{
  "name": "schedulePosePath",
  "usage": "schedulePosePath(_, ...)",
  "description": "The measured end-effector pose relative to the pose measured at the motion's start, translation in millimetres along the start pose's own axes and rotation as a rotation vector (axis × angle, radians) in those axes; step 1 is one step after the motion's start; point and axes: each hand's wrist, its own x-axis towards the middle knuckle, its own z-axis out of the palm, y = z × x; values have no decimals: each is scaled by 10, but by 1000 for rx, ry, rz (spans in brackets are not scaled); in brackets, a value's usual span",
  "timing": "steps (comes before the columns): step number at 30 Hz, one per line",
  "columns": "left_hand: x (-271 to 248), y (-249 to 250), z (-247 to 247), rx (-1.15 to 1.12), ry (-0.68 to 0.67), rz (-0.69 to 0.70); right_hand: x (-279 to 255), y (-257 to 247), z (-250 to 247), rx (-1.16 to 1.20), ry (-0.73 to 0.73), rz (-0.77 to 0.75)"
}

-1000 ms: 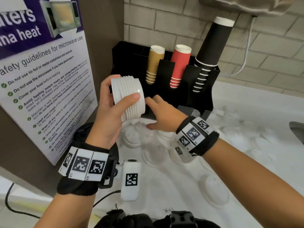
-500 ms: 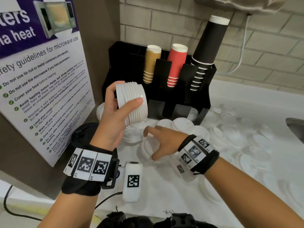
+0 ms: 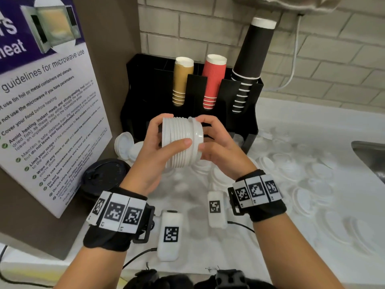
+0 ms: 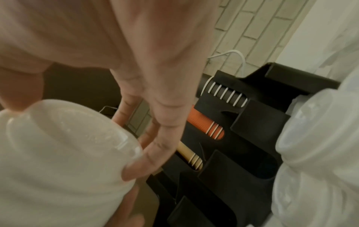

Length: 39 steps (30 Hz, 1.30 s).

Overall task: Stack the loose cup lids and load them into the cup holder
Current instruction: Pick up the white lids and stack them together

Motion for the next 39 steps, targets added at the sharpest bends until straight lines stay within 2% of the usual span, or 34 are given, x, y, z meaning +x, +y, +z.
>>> schedulePosePath(4, 5, -19, 30, -24, -45, -39, -22, -58, -69, -62, -34, -2)
schedulePosePath(14, 12, -91, 120, -100, 14, -30, -62, -89, -36, -118, 5, -7)
schedulePosePath(18, 19, -95, 117, -110, 47, 0, -6, -134, -115, -165, -55, 15)
schedulePosePath(20, 25, -88, 91, -125, 85, 33, 57, -128, -235, -265, 25, 71)
schedulePosePath(22, 33, -67, 47, -144, 108, 52, 133, -86, -405, -476, 170, 164)
schedulePosePath(23, 36, -56, 23, -148, 112, 57, 171, -48, -477, -613, 194, 215)
schedulePosePath(24, 33, -48, 2, -151, 113, 61, 207, 6, -521, -777, 147, 265)
schedulePosePath(27, 10, -31, -25, -146, 107, 71, 314, 228, -437, -1270, -228, 393)
schedulePosePath(28, 1, -33, -27, -141, 101, 72, 350, 307, -373, -1392, -289, 449)
schedulePosePath(31, -31, -23, -44, -121, 81, 72, 489, 488, -206, -1664, -318, 584)
schedulePosePath(33, -46, -9, -62, -114, 67, 74, 584, 579, -156, -1728, -345, 658)
schedulePosePath(36, -63, -2, -80, -119, 67, 80, 680, 642, -156, -1670, -332, 796)
schedulePosePath(39, -75, -6, -93, -123, 81, 86, 698, 674, -175, -1623, -324, 816)
